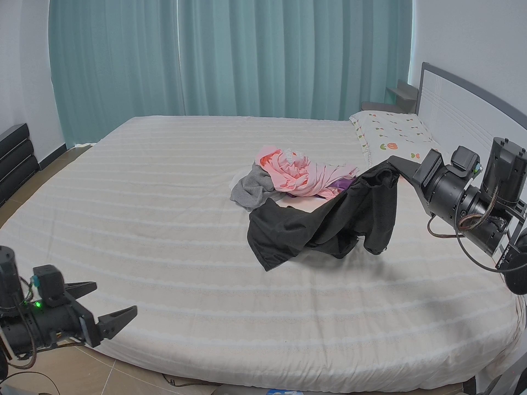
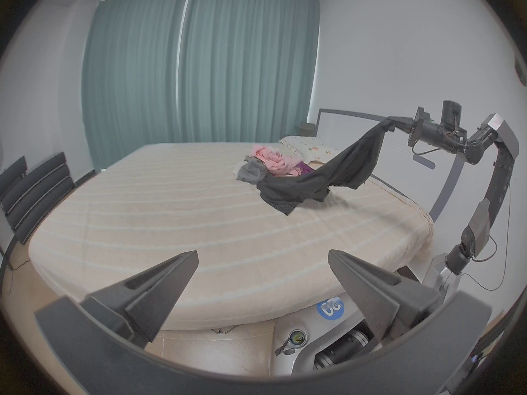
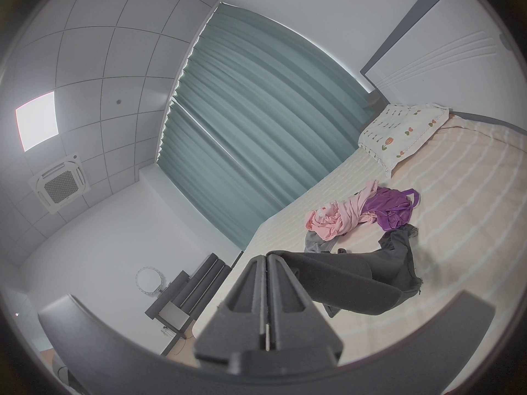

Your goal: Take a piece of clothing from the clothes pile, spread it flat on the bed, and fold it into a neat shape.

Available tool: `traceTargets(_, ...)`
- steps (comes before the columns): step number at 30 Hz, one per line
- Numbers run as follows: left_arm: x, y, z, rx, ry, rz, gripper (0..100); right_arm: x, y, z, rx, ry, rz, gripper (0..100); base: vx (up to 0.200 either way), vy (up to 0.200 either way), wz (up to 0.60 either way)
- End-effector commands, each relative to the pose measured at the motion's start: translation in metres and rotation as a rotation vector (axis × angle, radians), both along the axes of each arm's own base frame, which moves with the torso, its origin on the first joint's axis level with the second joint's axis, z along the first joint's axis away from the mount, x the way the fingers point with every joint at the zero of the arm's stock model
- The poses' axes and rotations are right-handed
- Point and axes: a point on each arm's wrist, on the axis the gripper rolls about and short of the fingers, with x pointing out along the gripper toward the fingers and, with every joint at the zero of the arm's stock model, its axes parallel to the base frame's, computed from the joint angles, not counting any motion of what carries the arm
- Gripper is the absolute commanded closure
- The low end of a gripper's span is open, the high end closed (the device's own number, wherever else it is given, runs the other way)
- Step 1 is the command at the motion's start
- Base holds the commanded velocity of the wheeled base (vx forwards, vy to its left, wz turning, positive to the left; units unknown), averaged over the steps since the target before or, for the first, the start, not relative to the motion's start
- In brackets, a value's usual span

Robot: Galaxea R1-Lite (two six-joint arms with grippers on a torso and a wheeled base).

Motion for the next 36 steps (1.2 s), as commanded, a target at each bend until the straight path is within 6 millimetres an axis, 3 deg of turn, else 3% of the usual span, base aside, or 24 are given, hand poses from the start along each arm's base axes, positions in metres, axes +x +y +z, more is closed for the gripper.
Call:
traceTargets(1,0.074,-0.051,-0.050,0.005,0.166,-0.084,0,-0.006,-0.001,0.008,0.008,-0.028,0.007,100,0.000,0.000,0.00)
traceTargets(6,0.102,-0.087,-0.067,-0.025,0.186,-0.057,0,-0.014,0.003,0.015,0.012,-0.052,0.036,100,0.000,0.000,0.00)
traceTargets(9,0.108,-0.104,-0.068,-0.048,0.192,-0.082,0,-0.016,0.008,0.015,0.005,-0.054,0.054,100,0.000,0.000,0.00)
traceTargets(13,0.116,-0.136,-0.091,-0.003,0.218,-0.108,0,-0.019,0.012,0.015,0.005,-0.056,0.074,100,0.000,0.000,0.00)
traceTargets(18,0.135,-0.172,-0.101,-0.097,0.165,-0.060,0,-0.019,0.013,0.015,0.004,-0.053,0.079,100,0.000,0.000,0.00)
traceTargets(31,0.173,-0.202,-0.131,-0.122,0.135,-0.050,0,-0.023,0.012,0.013,0.002,-0.047,0.076,100,0.000,0.000,0.00)
traceTargets(36,0.186,-0.208,-0.136,-0.145,0.100,-0.043,0,-0.038,0.012,0.013,0.003,-0.050,0.109,100,0.000,0.000,0.00)
